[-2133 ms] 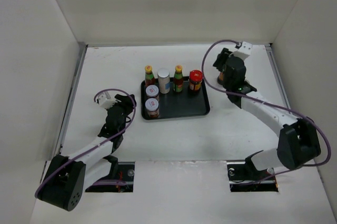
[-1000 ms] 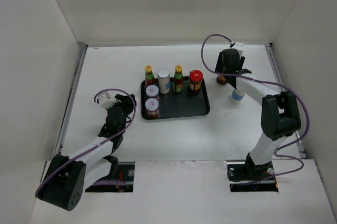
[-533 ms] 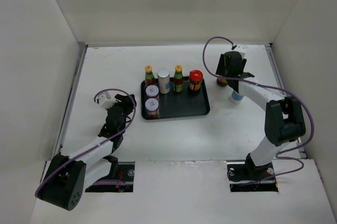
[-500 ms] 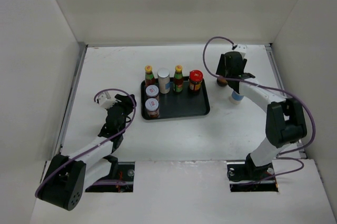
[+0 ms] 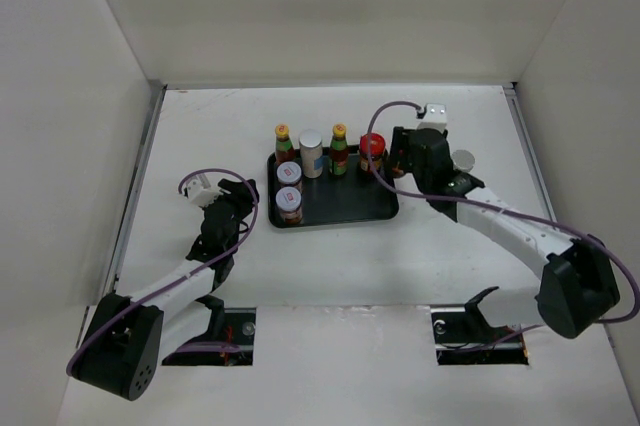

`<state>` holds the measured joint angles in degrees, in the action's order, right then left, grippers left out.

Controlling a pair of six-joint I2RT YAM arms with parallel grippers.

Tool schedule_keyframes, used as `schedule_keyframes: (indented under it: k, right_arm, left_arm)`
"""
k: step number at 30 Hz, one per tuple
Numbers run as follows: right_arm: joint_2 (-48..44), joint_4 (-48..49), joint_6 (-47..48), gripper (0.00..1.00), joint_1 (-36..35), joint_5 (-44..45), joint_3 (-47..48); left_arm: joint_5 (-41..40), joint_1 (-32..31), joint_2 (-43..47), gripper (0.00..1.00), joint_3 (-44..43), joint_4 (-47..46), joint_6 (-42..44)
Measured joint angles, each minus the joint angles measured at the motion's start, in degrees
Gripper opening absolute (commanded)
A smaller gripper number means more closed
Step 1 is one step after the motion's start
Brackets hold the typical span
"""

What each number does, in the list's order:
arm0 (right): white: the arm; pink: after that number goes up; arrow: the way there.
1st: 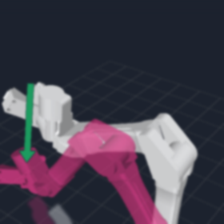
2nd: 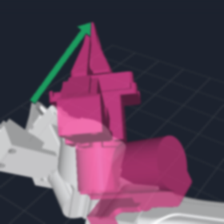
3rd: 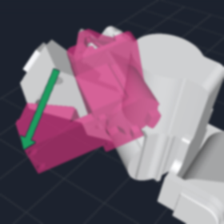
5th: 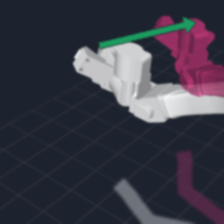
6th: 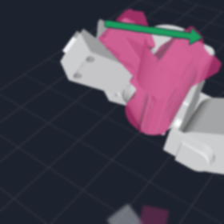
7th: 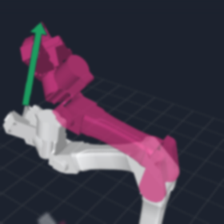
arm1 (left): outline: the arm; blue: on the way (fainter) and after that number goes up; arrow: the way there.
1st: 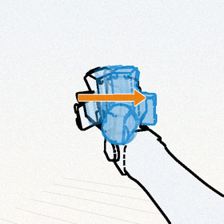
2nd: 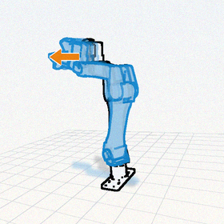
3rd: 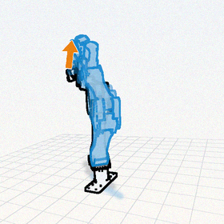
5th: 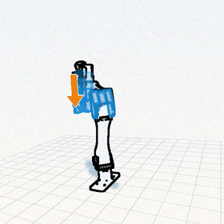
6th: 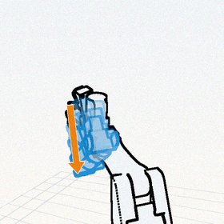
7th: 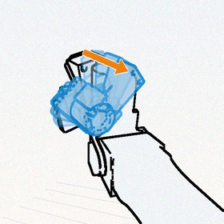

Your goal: Organize the condiment bottles

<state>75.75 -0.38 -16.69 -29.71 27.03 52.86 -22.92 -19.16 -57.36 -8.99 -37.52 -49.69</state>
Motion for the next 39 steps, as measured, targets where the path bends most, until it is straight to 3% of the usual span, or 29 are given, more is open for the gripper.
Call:
schedule_keyframes:
  k: [6,11,21,23,29,35,36,37,38,39]
  right_arm:
    - [-0.04,-3.69,0.17,0.59,-8.81,1.03,-2.03]
    - [2.4,-1.05,0.22,0.59,-15.08,0.35,-1.9]
    - [19.34,7.15,2.05,0.61,-20.28,-0.55,7.58]
    - [21.66,8.37,2.64,0.67,-20.55,-0.61,9.55]
    - [24.5,11.87,3.67,0.99,-21.0,-0.17,12.44]
    - [20.55,14.01,4.11,1.0,-21.38,0.04,11.98]
    - [17.99,14.14,4.13,0.99,-21.35,0.02,10.78]
    - [15.26,14.19,4.24,0.89,-21.29,0.11,9.55]
    - [11.78,14.73,4.37,0.77,-20.92,0.11,7.89]
    - [7.72,15.32,4.33,0.58,-20.37,0.26,5.77]
  left_arm:
    - [-0.02,0.0,0.48,0.48,0.0,-0.02,0.0]
    - [-0.02,0.0,0.61,0.48,0.0,-0.02,0.0]
    - [0.0,-0.13,0.61,0.48,0.0,-0.02,-0.02]
    - [0.0,-0.13,0.61,0.48,0.0,-0.02,-0.02]
    - [0.0,-0.15,0.55,0.48,0.0,-0.02,-0.02]
    - [0.02,-0.35,0.44,0.48,0.0,-0.02,-0.02]
    - [0.02,-0.37,0.33,0.48,0.0,-0.02,-0.02]
    - [0.04,-0.37,0.26,0.48,0.0,0.0,-0.02]
    - [0.02,-0.39,0.26,0.48,0.0,-0.02,-0.02]
    - [0.0,-0.42,0.28,0.48,0.0,-0.04,-0.02]
